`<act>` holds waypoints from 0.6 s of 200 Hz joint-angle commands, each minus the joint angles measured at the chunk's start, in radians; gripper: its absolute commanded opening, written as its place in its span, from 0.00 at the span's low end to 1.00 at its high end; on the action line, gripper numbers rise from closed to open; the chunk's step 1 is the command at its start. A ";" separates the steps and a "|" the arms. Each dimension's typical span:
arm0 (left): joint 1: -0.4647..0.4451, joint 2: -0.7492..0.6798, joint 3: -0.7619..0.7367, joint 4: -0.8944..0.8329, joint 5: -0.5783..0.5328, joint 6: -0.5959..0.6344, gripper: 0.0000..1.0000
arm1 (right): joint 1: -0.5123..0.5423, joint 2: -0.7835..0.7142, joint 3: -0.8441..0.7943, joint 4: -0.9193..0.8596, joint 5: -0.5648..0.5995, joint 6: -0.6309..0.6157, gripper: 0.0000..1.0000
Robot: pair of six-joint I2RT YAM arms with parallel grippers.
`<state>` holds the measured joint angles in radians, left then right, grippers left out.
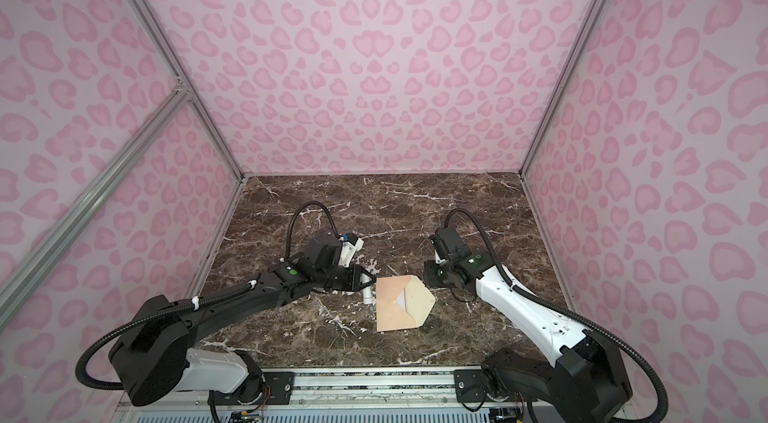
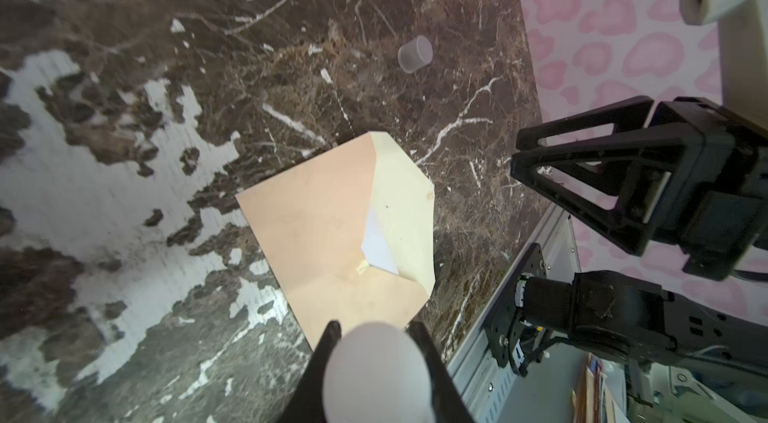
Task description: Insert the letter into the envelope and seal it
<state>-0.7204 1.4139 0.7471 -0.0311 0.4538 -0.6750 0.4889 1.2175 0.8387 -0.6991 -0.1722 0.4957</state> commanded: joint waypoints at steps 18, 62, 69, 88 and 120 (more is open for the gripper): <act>-0.004 0.071 -0.062 0.279 0.135 -0.129 0.12 | -0.071 0.026 -0.055 -0.028 -0.113 0.048 0.51; -0.004 0.190 -0.086 0.442 0.181 -0.201 0.11 | -0.164 0.043 -0.131 0.031 -0.219 0.019 0.51; -0.004 0.206 -0.089 0.459 0.185 -0.207 0.11 | -0.177 0.041 -0.141 0.040 -0.235 0.013 0.51; -0.003 0.232 -0.088 0.466 0.187 -0.206 0.11 | -0.210 0.036 -0.160 0.063 -0.274 -0.001 0.50; -0.002 0.269 -0.083 0.445 0.178 -0.186 0.10 | -0.254 0.031 -0.189 0.108 -0.339 -0.005 0.51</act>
<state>-0.7250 1.6611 0.6605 0.3714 0.6201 -0.8658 0.2535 1.2507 0.6670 -0.6403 -0.4419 0.5041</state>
